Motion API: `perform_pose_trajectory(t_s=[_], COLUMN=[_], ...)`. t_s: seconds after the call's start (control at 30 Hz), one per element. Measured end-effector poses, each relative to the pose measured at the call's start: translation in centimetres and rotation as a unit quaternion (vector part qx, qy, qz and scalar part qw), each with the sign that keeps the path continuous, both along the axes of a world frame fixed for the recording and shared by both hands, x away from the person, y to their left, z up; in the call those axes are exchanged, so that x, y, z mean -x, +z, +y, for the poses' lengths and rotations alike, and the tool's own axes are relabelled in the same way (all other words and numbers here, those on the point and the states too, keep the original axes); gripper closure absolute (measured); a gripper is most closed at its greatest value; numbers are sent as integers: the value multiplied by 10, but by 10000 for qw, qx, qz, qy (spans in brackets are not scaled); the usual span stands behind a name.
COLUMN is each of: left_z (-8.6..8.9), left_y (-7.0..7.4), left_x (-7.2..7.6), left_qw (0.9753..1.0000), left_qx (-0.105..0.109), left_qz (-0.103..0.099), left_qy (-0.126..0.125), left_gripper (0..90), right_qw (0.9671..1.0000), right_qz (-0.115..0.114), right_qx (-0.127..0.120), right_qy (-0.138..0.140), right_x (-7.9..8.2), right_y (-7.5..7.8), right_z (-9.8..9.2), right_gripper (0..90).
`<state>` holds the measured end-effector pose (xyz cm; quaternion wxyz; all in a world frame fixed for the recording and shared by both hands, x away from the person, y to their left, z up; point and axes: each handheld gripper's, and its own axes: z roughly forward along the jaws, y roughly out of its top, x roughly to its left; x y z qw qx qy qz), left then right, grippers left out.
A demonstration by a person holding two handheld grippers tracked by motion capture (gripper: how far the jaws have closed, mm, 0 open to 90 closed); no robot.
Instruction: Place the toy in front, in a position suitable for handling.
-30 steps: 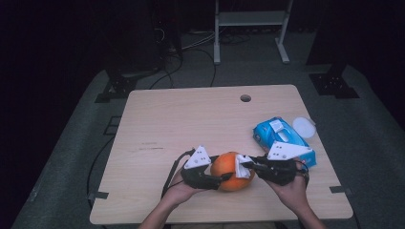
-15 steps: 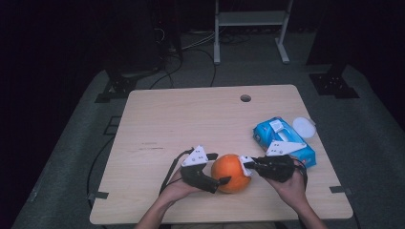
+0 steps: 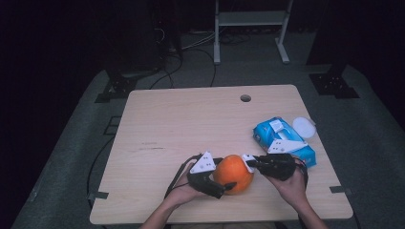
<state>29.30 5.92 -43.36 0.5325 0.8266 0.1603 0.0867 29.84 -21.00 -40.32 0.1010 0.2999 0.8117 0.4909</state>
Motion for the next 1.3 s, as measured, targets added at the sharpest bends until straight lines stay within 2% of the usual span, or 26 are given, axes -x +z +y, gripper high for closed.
perform_pose_trajectory(t_s=[0.07, 0.1, 0.13, 0.2, 0.27, 0.3, 0.33, 0.37, 0.43, 0.47, 0.5, 0.53, 0.63, 0.7, 0.77, 0.83, 0.93, 0.97, 1.03, 1.3], left_z=[1, 4, 4, 7, 7, 6, 5, 4, 5, 5, 5, 4, -1, -1, -1, 3, 5, 5, 5, 8], left_y=[3, 12, 12, 21, 26, 25, 22, 16, 10, 12, 12, 12, 13, 13, 10, 7, 5, 6, 7, 21], left_x=[1, 2, 2, 4, 6, 6, 6, 4, 2, 1, 1, 1, 3, 4, 2, 0, 0, 1, 1, 4], left_qw=[10000, 10000, 10000, 9999, 9999, 9998, 9996, 9995, 9994, 9992, 9992, 9990, 9989, 9992, 9996, 9999, 10000, 10000, 10000, 9999], left_qx=[18, 75, 75, 127, -19, -125, -195, -233, -191, -163, -163, -159, -202, -214, -138, -35, -3, -61, -52, -102], left_qz=[-1, -50, -50, -25, -68, -113, -75, 60, 177, 217, 217, 234, 202, 109, 170, 118, 83, 28, 35, 65], left_qy=[12, 15, 15, 11, 105, 144, 167, 186, 235, 305, 305, 335, 376, 315, 165, -20, -47, -34, 1, 120], left_gripper=[265, 282, 287, 288, 288, 286, 286, 283, 278, 277, 277, 277, 275, 241, 176, 151, 177, 234, 281, 323], right_qw=[10000, 9999, 9999, 9994, 9993, 9996, 9996, 9998, 9999, 9997, 9997, 9994, 9989, 9985, 9988, 9992, 9994, 9995, 9995, 9993], right_qz=[-40, -86, -86, -223, -249, -224, -224, -164, -123, -222, -222, -313, -411, -487, -400, -294, -256, -259, -252, -314], right_qx=[-75, -129, -129, -270, -277, -177, -177, -108, 16, 58, 58, -73, -91, -39, -92, -151, -156, -125, -125, -119], right_qy=[-3, 5, 5, 21, 28, 12, 12, -8, -7, 15, 15, 105, 196, 257, 256, 227, 190, 162, 158, 153], right_x=[2, 3, 3, 7, 7, 6, 6, 5, 4, 7, 7, 11, 16, 17, 15, 10, 9, 8, 8, 9], right_y=[3, 6, 6, 14, 15, 12, 12, 9, 4, 6, 6, 12, 17, 18, 16, 11, 10, 10, 10, 13], right_z=[-1, -2, -2, -2, -1, 1, 1, 2, 6, 9, 9, 11, 16, 18, 15, 9, 6, 5, 4, 3], right_gripper=[819, 819, 819, 819, 819, 819, 819, 819, 820, 821, 821, 821, 821, 820, 820, 819, 818, 819, 819, 819])
